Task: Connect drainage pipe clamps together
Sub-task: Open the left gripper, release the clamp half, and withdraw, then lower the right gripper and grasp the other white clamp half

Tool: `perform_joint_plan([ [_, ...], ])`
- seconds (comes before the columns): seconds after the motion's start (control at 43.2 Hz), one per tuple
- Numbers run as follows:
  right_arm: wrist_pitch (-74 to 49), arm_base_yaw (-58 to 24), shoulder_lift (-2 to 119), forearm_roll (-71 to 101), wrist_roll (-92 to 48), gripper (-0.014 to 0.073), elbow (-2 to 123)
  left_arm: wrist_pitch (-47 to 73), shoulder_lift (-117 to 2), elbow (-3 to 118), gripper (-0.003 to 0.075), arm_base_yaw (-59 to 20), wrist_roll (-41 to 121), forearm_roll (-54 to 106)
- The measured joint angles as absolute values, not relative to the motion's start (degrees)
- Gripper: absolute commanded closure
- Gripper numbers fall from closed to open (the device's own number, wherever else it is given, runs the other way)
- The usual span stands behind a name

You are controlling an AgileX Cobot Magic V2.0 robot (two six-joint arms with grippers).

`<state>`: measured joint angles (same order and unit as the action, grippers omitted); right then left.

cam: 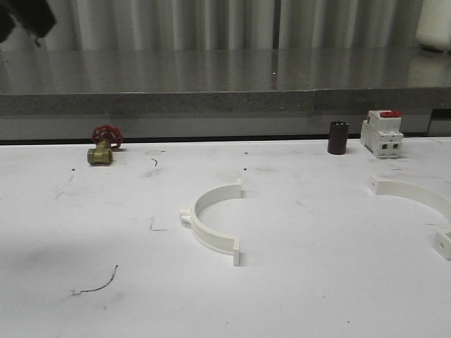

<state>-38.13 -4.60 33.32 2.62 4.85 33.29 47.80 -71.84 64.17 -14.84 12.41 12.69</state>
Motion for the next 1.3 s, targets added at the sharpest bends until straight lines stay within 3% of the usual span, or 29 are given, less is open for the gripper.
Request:
perform_joint_plan([
  [0.509,-37.48,-4.60,33.32,2.62,4.85,0.0146,33.29,44.03,-48.79,41.10,0.0345,-14.09,12.90,12.77],
  [0.948,-39.25,-4.60,34.07,2.62,4.85,0.0135,34.61,44.40,-43.19,39.79,0.0345,-14.09,12.90,11.66],
  [1.295,-48.78,-4.60,49.20,0.00,4.85,0.0094,46.22,44.19,-43.19,39.79,0.0345,-14.09,12.90,9.76],
])
